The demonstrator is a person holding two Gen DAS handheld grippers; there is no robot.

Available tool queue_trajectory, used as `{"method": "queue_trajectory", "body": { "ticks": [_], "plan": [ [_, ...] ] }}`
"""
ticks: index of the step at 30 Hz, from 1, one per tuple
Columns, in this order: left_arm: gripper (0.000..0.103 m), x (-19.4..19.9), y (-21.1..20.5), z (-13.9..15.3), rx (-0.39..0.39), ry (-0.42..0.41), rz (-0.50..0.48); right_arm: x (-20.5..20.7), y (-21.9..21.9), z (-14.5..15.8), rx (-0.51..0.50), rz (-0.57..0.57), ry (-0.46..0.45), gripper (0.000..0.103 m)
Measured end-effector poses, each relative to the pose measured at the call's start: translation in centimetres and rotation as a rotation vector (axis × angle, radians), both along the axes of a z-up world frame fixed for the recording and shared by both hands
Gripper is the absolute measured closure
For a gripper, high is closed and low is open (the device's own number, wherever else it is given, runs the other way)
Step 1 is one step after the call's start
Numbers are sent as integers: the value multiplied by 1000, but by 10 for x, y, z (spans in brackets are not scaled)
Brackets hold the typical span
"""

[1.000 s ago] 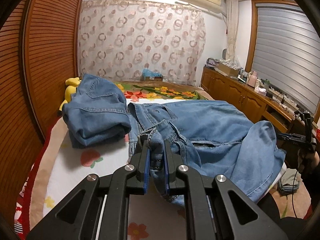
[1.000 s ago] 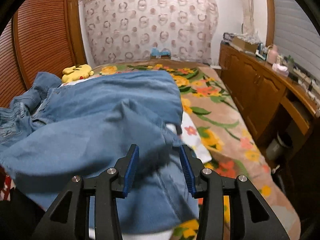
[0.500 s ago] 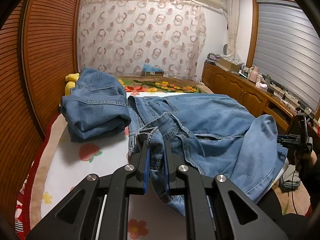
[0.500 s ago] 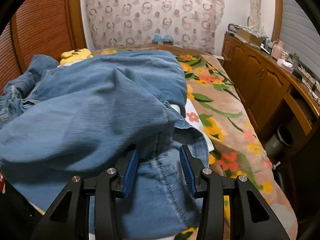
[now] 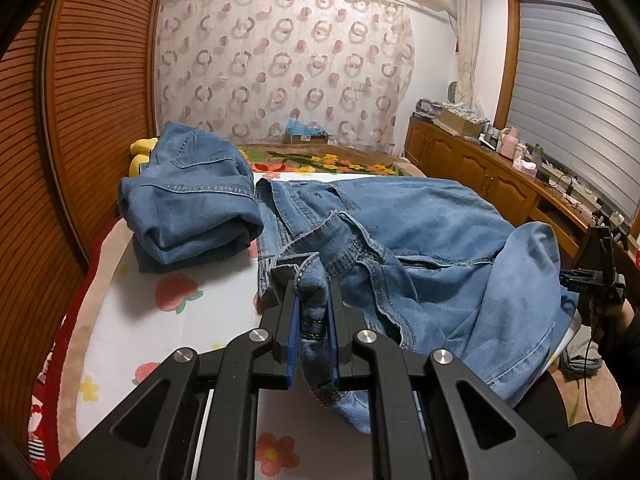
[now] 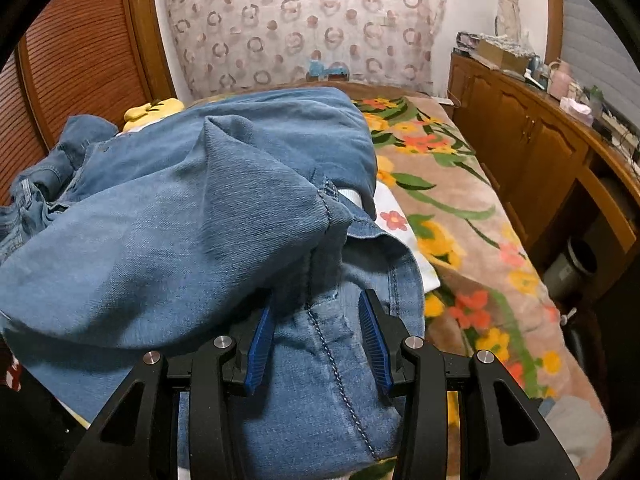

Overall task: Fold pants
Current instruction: 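Lift the jeans waistband with both tools, raising the jeans off the sheet, then flip the jeans over with both tools and lay them back on the sheet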

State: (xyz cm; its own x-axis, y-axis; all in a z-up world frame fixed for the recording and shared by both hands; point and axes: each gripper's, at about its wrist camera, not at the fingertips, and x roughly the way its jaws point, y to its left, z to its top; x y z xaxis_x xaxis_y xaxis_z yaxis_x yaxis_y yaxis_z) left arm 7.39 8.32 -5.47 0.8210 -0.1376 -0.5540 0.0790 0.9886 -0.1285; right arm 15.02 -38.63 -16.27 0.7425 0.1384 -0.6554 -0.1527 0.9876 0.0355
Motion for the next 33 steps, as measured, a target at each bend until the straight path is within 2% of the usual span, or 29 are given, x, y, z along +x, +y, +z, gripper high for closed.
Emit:
{"method": "queue_trajectory", "body": {
  "ticks": [2,4,6,9,20,21,23,33],
  "plan": [
    [90,1,1,-2,1,4,5,-4,0,-1,-6,-13,-10,65],
    [90,1,1,-3,12,7,12,-12,1,1,-27,-35,-28,80],
    [90,1,1,-3,12,8,12,-18,5,0,-36,-32,-30,85],
    [90,1,1,-3,14,7,13,-30,9,2,-62,-32,-50,87],
    [90,-2,4,1,5,-16,33,-85,-19,49,35,-101,-247,91],
    [91,-2,4,2,7,-18,35,-89,-22,54,41,-106,-265,95],
    [91,-4,5,6,4,-29,44,-96,-24,62,45,-115,-297,96],
    [91,-14,2,50,-16,-138,21,-117,-24,78,11,-86,-389,97]
  ]
}}
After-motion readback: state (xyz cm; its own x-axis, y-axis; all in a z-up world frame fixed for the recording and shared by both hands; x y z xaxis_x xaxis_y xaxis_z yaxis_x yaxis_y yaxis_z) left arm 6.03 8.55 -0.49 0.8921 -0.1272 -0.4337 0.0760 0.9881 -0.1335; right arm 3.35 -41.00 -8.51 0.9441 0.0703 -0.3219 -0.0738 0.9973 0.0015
